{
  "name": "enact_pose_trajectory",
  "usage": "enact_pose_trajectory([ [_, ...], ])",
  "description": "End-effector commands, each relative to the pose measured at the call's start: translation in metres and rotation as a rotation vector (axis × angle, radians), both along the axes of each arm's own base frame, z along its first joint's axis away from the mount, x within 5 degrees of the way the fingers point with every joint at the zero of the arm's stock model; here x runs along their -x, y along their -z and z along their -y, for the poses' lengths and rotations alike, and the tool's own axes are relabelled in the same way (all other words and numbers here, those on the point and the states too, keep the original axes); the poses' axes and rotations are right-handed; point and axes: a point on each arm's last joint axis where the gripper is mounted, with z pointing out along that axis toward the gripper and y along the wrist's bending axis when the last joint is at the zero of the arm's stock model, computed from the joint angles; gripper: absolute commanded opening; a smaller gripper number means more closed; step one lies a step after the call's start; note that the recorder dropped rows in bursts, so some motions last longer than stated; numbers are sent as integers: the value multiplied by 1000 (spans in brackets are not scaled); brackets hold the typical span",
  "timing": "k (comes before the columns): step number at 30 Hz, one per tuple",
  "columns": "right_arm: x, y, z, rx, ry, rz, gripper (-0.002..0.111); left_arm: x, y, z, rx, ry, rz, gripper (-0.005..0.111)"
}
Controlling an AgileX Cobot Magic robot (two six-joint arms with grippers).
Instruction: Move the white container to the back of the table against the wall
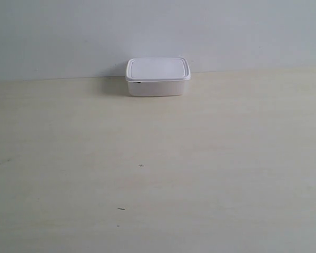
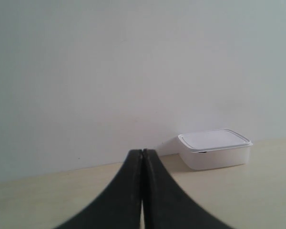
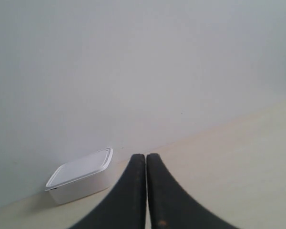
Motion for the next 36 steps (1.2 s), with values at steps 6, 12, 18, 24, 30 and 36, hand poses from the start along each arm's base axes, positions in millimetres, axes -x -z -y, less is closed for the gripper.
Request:
enact_pose_trajectory([
  [6, 0, 1, 0, 8, 5, 1, 0, 0, 1, 1, -10, 8, 1, 0],
  [12, 0, 1, 1, 7, 13, 0, 0, 1, 1, 3, -12, 47, 1, 0],
  [18, 0, 1, 1, 7, 13, 0, 0, 1, 4, 5, -97, 63, -18, 0],
  [24, 0, 1, 1, 7, 13, 0, 0, 1, 7, 7, -210, 71, -45, 0],
  [30, 0, 1, 1, 5, 13, 1, 0, 1, 6, 3, -174, 40, -40, 0],
  [36, 0, 1, 1, -81, 5, 7, 0, 1, 1, -2, 27, 7, -3, 0],
])
